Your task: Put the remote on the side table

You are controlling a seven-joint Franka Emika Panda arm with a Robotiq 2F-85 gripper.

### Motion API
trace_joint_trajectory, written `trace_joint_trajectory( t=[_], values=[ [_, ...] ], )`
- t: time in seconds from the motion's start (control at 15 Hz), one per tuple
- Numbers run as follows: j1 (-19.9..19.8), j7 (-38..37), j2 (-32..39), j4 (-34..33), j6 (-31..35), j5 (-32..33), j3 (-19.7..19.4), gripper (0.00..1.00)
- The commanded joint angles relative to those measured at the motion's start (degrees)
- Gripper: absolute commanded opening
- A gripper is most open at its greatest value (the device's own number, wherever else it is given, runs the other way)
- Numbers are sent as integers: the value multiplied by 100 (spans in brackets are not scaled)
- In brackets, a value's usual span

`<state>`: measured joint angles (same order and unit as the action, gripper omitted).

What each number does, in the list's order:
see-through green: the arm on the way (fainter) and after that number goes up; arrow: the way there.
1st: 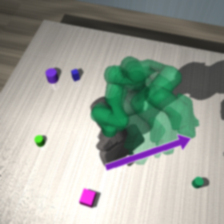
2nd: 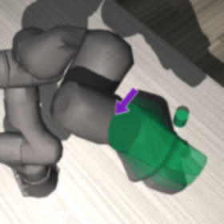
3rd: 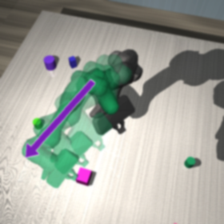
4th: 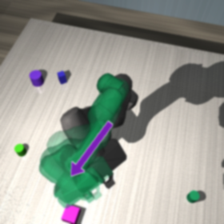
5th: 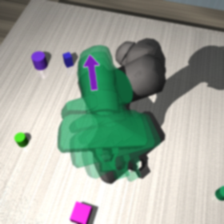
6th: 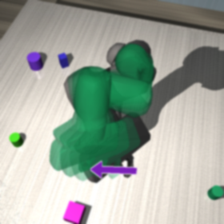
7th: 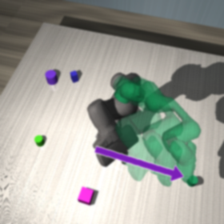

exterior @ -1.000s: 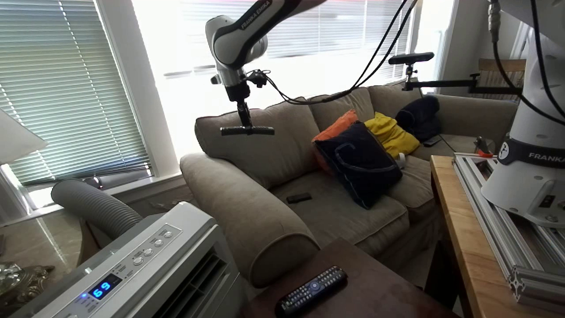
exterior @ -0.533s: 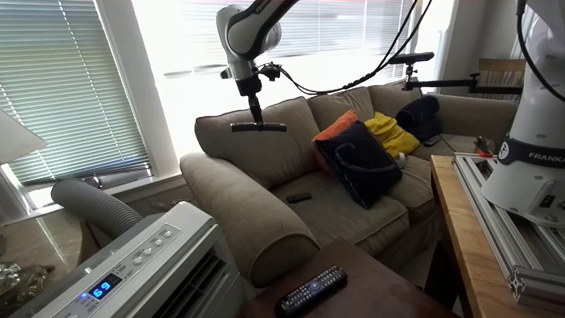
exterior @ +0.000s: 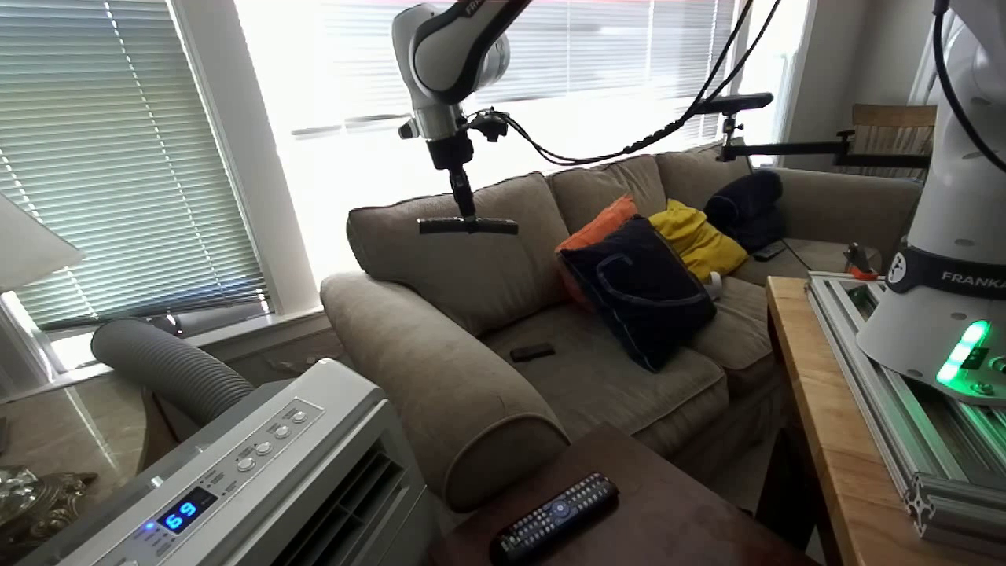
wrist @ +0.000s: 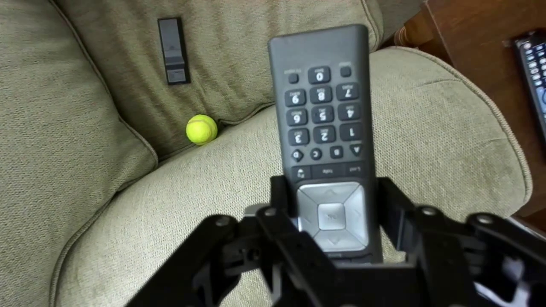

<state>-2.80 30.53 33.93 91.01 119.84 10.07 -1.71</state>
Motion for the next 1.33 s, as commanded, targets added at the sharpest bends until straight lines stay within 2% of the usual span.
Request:
trace_joint_trajectory(
  t=[0.0, 0.2, 0.6, 0.8, 1.0, 1.27],
  values=[
    [-106, 32, -75, 200, 65, 68, 169, 30],
    [-129, 378, -323, 792, 312, 120, 299, 30],
    [-353, 1621, -1107, 2371, 1017, -30, 598, 30],
    [-409, 2213, -1559, 3068, 1054, -129, 667, 30],
    [-281, 2385, -1843, 3810, 1482, -121, 686, 30],
    [-2, 2187, -1961, 4663, 2302, -144, 879, 30]
  ],
)
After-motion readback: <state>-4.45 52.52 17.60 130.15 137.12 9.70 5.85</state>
